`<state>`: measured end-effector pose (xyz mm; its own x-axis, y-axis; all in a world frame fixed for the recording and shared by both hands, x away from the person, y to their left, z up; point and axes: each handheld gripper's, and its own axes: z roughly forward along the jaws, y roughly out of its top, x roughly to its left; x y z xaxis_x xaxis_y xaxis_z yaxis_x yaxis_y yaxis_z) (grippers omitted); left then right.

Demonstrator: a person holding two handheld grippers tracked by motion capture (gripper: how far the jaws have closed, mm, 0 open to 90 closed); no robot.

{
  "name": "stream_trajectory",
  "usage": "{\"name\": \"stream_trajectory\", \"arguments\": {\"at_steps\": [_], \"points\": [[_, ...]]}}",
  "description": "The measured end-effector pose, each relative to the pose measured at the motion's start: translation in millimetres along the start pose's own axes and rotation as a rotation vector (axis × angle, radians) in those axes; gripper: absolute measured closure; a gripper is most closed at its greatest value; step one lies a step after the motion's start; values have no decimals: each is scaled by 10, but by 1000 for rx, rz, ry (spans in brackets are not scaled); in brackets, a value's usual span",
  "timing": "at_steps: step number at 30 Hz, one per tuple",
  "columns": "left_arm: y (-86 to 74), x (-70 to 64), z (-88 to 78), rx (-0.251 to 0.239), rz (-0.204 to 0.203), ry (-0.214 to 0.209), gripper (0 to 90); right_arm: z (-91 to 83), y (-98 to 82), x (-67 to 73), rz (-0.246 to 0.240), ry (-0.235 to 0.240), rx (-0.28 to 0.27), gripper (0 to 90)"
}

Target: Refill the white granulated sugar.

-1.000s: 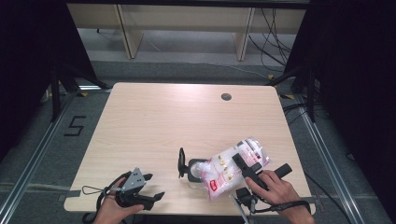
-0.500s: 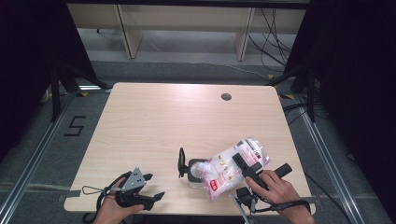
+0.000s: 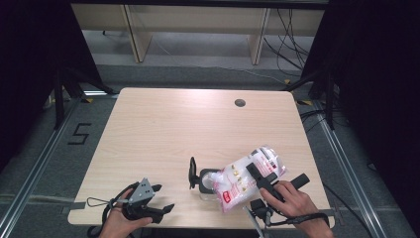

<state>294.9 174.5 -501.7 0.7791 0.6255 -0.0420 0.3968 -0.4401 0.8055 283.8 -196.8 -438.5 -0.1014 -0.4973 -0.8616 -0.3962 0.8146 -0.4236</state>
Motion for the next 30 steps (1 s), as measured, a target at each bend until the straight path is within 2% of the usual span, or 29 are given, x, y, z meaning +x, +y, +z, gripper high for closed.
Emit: {"name": "stream_trajectory", "arguments": {"at_steps": [1,3,8,9,12,14,16,18,21,22,23,24,25,27,30], "points": [[-1,-9,7,-11,-13,-2,217,0,-1,-2,1,2,0,590],[3,0,5,-10,2,-3,217,1,-1,-1,1,0,-1,590],[0,-8,8,-11,-15,-2,217,2,-4,0,4,0,-2,590],[5,2,1,-11,2,0,216,2,-2,3,9,1,-1,590],[7,11,-4,-10,3,-7,216,1,-1,-3,4,2,0,590],[6,7,-10,2,-6,-5,216,2,-1,-2,5,2,-1,590],[0,-3,6,-17,-17,-5,216,2,-2,-2,5,2,-1,590],[6,6,-2,-8,1,-4,217,2,-2,-3,4,1,-1,590],[5,7,-3,-8,1,-5,216,4,-1,4,12,1,-2,590],[0,-5,8,-17,-22,-6,217,2,-3,-3,3,2,0,590],[4,-3,1,-7,-19,-4,217,2,-4,-4,3,2,-1,590],[3,15,-4,3,3,3,216,2,-3,-3,4,1,-1,590],[4,1,0,-13,-12,-6,216,2,-3,-3,3,1,-1,590],[9,16,-10,-5,14,-7,217,2,-1,-3,5,2,-1,590],[4,7,-8,-6,-3,-6,216,4,-1,-5,5,0,-2,590]]}}
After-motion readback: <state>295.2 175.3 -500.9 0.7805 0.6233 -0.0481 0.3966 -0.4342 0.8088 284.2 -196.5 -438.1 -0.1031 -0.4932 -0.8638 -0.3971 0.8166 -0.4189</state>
